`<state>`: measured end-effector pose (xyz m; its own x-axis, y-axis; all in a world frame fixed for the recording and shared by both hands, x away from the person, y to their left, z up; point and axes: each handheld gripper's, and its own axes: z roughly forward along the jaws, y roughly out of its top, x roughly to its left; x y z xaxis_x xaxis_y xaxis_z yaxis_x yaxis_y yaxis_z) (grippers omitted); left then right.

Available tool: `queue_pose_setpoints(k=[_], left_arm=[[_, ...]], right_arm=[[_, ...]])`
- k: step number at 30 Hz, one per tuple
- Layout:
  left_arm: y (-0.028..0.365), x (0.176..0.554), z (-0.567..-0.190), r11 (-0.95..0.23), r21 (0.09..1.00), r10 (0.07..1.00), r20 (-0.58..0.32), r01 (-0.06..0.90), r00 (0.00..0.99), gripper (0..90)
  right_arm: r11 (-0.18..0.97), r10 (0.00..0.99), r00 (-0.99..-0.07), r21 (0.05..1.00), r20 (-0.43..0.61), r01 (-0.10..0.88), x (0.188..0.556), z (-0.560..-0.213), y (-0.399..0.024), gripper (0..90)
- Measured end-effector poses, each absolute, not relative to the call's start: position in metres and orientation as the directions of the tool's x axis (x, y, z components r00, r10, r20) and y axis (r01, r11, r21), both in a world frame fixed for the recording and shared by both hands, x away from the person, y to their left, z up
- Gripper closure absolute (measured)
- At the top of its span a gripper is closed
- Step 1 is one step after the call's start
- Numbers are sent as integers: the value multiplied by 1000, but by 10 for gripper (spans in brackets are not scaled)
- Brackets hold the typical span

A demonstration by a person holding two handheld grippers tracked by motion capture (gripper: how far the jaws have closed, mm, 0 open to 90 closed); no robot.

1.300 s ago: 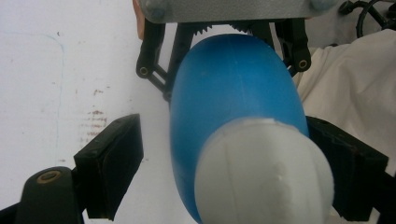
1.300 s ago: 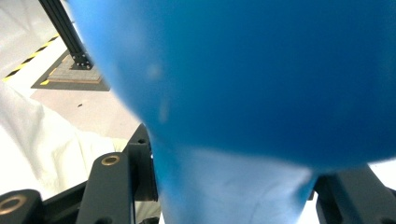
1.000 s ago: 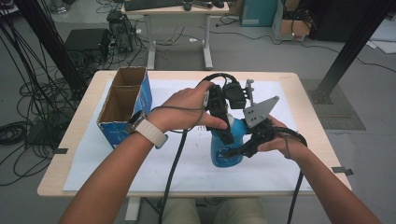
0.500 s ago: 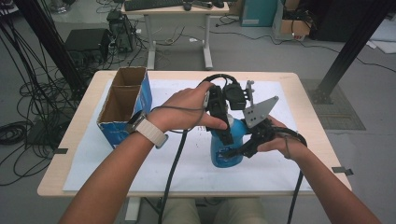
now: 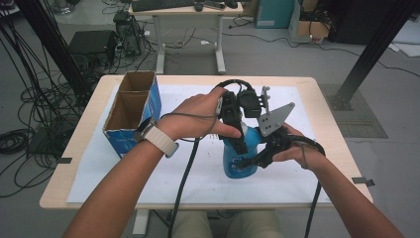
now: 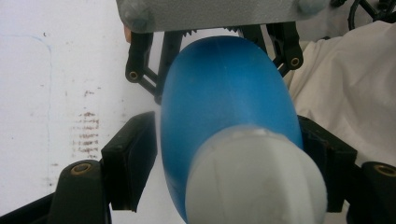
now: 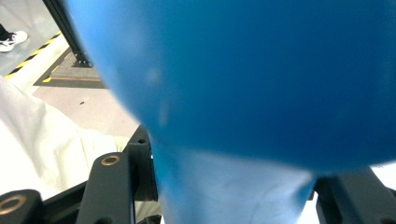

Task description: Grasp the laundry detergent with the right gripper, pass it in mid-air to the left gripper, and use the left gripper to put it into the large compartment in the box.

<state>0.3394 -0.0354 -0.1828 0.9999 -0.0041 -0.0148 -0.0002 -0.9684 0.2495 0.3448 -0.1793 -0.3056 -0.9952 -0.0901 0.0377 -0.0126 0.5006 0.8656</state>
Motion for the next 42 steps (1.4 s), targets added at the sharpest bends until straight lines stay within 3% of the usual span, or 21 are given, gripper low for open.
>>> queue_pose_setpoints(k=[42], left_arm=[[-36, 338, -187, -970, 243, 2, -14, 5, 1000, 368]], right_arm=[[519, -99, -994, 855, 43, -15, 347, -307, -179, 434]])
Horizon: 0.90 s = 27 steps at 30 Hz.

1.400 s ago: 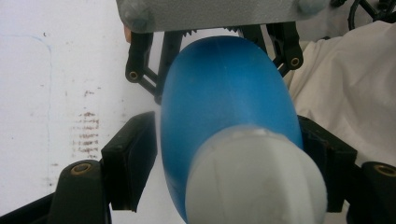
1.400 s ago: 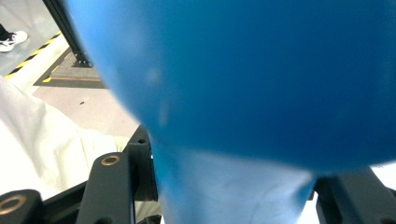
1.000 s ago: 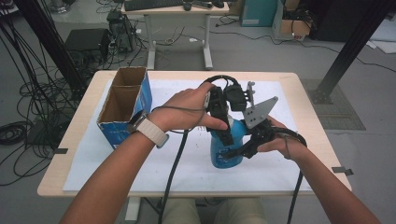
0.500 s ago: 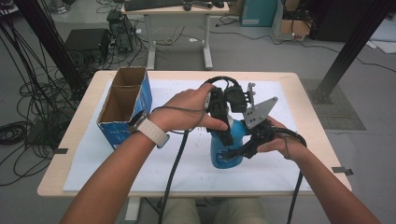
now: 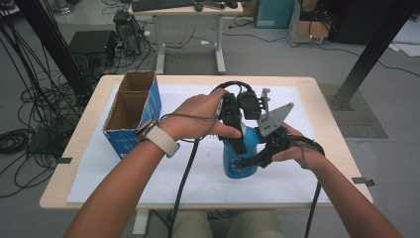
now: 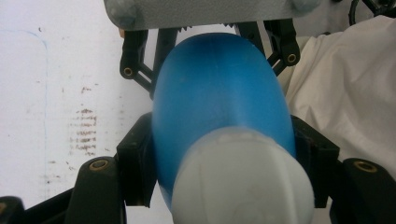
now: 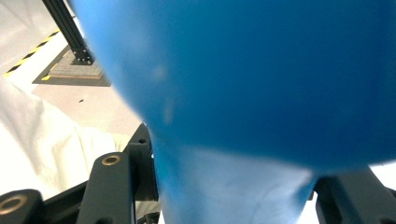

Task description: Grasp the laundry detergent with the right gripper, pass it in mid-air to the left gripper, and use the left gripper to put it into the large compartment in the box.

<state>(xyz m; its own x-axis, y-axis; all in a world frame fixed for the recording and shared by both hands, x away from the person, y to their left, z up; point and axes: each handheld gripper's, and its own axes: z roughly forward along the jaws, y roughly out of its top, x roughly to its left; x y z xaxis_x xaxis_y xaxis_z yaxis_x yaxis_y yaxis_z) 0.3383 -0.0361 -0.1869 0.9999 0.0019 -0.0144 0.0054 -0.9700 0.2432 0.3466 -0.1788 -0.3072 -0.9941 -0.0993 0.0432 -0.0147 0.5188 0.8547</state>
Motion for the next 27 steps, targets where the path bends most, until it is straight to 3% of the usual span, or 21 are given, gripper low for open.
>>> queue_pose_setpoints(k=[27], left_arm=[[-34, 340, -185, -970, 243, -2, -6, -1, 1000, 369]], right_arm=[[524, -93, -995, 851, 41, -14, 348, -306, -178, 435]])
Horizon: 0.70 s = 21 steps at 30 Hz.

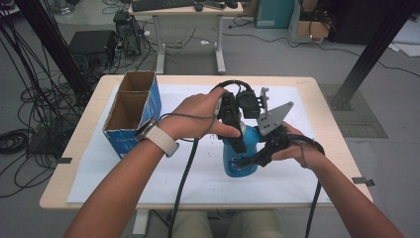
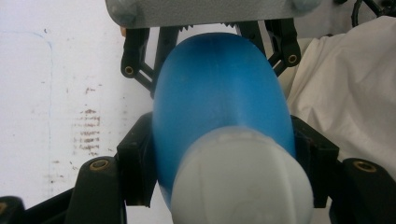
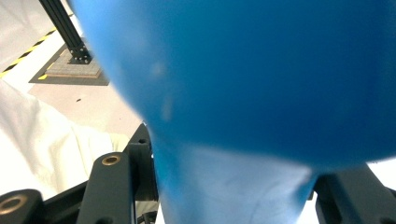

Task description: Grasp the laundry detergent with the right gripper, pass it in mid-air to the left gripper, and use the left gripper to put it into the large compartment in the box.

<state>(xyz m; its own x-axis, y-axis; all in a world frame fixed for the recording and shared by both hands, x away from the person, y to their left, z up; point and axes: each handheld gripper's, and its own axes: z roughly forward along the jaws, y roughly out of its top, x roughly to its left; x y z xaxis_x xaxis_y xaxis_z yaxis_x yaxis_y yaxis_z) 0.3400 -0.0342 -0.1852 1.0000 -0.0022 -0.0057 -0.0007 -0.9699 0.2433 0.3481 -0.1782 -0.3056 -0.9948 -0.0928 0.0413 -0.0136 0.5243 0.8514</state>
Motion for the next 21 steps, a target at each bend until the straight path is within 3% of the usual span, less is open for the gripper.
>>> queue_pose_setpoints(k=[21], left_arm=[[-32, 342, -186, -967, 256, 0, -10, 3, 1000, 369]], right_arm=[[527, -91, -995, 850, 43, -11, 349, -305, -177, 434]])
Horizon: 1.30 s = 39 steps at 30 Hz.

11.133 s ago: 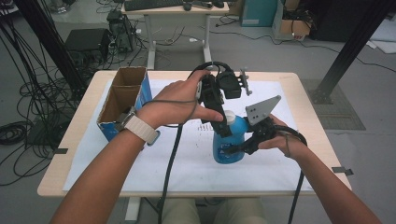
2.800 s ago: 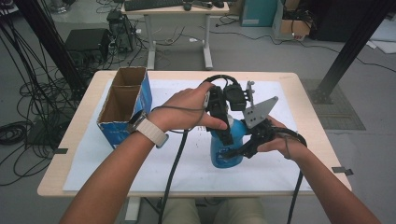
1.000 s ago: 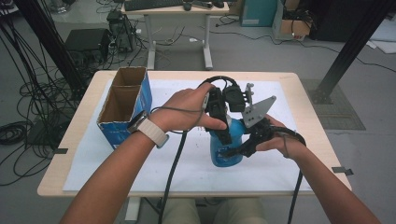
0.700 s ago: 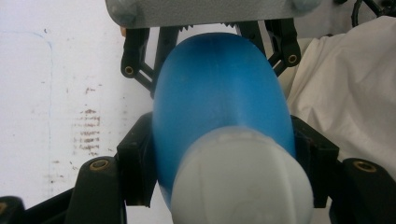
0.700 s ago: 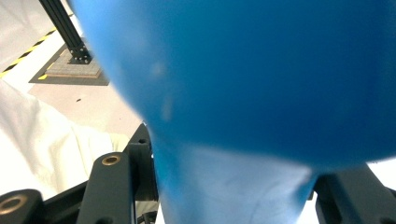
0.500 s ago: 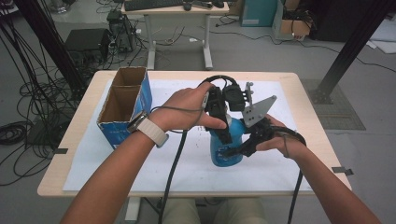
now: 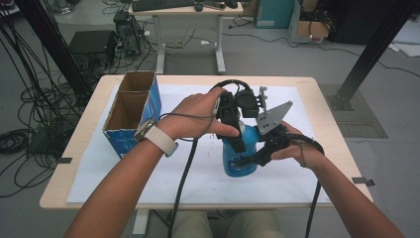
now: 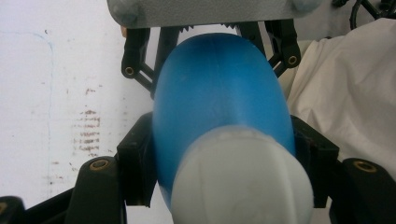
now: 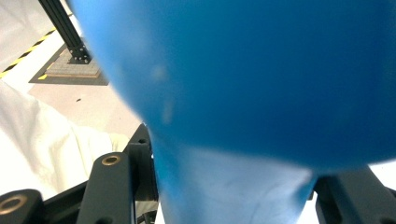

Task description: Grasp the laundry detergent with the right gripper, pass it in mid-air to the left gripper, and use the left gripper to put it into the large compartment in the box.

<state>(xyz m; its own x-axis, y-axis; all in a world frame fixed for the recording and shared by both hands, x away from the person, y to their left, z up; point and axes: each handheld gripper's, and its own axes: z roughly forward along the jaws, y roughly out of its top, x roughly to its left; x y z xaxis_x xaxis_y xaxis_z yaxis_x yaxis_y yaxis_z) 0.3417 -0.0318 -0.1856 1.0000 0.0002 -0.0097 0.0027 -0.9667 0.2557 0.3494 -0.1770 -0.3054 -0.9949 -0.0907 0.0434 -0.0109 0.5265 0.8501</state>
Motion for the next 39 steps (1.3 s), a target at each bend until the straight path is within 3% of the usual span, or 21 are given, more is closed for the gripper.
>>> queue_pose_setpoints(k=[39], left_arm=[[-37, 341, -179, -967, 254, -2, 7, -3, 1000, 369]], right_arm=[[518, -91, -996, 855, 24, -27, 350, -299, -181, 434]])
